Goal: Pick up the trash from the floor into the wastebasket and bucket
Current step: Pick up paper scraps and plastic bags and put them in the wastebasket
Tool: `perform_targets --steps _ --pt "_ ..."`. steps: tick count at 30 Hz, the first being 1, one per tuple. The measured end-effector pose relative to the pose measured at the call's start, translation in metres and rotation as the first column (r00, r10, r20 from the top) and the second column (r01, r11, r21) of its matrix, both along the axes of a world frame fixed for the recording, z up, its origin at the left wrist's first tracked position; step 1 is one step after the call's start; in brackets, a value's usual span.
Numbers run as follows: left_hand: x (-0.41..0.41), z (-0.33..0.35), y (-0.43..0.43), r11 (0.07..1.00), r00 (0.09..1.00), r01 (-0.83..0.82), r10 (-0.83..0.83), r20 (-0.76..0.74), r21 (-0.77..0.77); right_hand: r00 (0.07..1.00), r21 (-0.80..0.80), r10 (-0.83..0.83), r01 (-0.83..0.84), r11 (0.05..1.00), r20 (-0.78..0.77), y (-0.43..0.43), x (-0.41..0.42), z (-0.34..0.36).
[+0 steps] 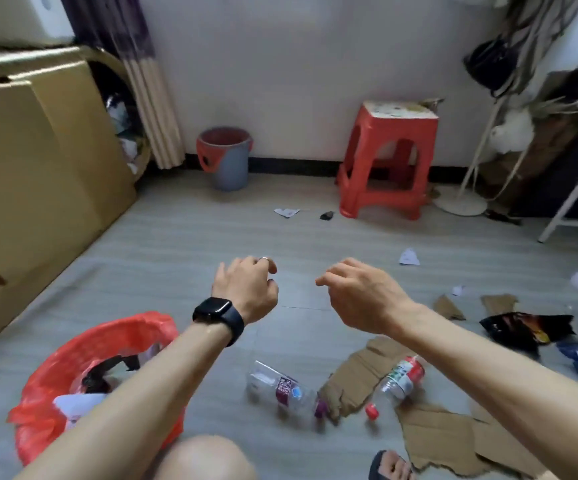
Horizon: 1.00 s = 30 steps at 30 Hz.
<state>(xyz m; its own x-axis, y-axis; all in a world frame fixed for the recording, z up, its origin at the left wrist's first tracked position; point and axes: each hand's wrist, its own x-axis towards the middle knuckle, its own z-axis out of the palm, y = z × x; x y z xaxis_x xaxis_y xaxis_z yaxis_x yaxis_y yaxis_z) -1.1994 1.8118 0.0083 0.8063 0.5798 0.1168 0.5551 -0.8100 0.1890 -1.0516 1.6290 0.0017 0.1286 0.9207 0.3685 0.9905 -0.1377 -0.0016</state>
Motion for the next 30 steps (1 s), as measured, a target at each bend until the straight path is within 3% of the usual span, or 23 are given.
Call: perform_targets --steps 2,6,12,18,24,30 --pt "0.040 0.023 -0.030 0.993 0.993 0.114 -0.115 0.024 0.038 0.985 0.046 -0.170 0.170 0.984 -0.003 -0.051 0.033 0.024" --pt "0.087 0.043 -0.079 0.970 0.970 0.241 -0.240 0.033 -0.019 0.877 0.123 -0.451 0.472 0.873 -0.165 -0.139 0.079 0.048" --pt "0.124 0.020 -0.144 0.935 0.942 0.323 -0.333 -0.047 -0.150 0.658 0.181 -0.640 0.740 0.648 -0.397 -0.247 0.108 0.031" --pt "0.147 -0.013 -0.192 0.920 0.927 0.333 -0.360 -0.106 -0.208 0.489 0.121 -0.645 0.841 0.527 -0.588 -0.303 0.102 -0.034" --pt "0.169 -0.038 -0.212 0.929 0.916 0.315 -0.351 -0.195 -0.195 0.352 -0.105 -0.664 0.832 0.545 -0.660 -0.322 0.095 -0.113" --pt "0.203 -0.074 -0.223 0.900 0.872 0.379 -0.426 -0.242 -0.217 0.292 -0.227 -0.677 0.791 0.568 -0.676 -0.304 0.113 -0.156"
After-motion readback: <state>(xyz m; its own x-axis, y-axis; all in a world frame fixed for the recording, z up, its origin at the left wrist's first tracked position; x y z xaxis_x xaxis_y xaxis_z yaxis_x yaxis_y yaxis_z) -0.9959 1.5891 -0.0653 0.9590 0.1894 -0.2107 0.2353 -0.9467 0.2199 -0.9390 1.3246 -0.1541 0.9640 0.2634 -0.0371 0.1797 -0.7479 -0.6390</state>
